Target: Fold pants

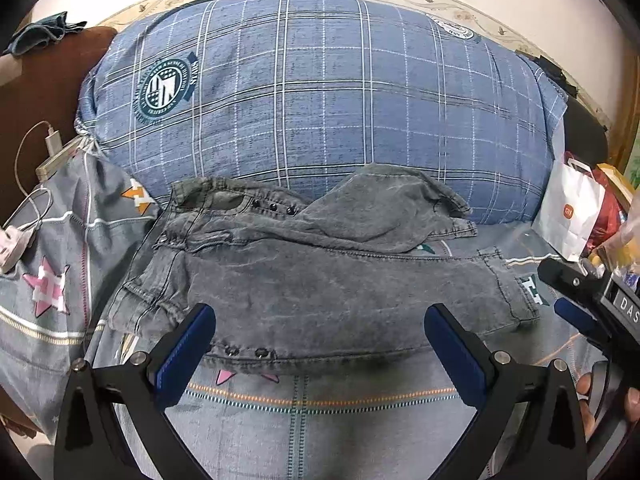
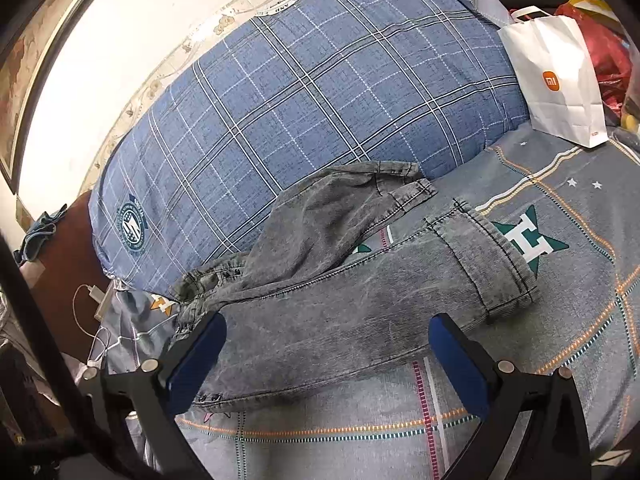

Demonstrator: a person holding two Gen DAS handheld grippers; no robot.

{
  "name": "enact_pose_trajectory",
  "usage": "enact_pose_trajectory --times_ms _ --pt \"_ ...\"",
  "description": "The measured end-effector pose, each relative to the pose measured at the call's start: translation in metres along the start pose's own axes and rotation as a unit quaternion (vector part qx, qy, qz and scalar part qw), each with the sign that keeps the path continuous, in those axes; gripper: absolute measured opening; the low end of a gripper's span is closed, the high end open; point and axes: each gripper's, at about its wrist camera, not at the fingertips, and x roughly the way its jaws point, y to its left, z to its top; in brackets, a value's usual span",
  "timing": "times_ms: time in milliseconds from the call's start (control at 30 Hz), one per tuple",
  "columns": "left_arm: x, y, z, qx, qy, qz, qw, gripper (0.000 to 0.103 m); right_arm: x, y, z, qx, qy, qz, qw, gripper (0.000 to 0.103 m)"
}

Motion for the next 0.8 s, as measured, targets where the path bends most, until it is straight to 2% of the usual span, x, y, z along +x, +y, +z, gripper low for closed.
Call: enact_pose_trajectory --times_ms 233,433,567,667,733,800 --pt "0.019 0.007 0.026 0.004 -0.004 -0.019 0.9998 0.103 0.005 0.005 0.025 -0.013 0.029 -0.008 0.999 0.102" --pt "0.055 0.014 0.046 0.022 -0.010 -0.023 0.9994 0.103 0.039 0.002 0.062 -0.007 0.059 -0.025 0.998 0.100" --pt "0.092 0.019 0.049 0.020 0.000 -0.033 0.9992 0.103 0.080 -0.003 0.085 0.004 0.073 -0.036 0.997 0.097" --pt "0.113 0.026 0.044 0.008 0.024 -0.034 0.9991 0.103 0.119 -0.011 0.106 0.024 0.084 -0.032 0.996 0.096" --pt "0.119 0.029 0.042 0.002 0.028 -0.029 0.9992 0.103 0.151 -0.022 0.123 0.055 0.087 -0.028 0.994 0.095" --pt "0.122 0.033 0.040 -0.009 0.031 -0.030 0.9990 0.103 0.179 -0.034 0.138 0.092 0.095 -0.022 0.991 0.088"
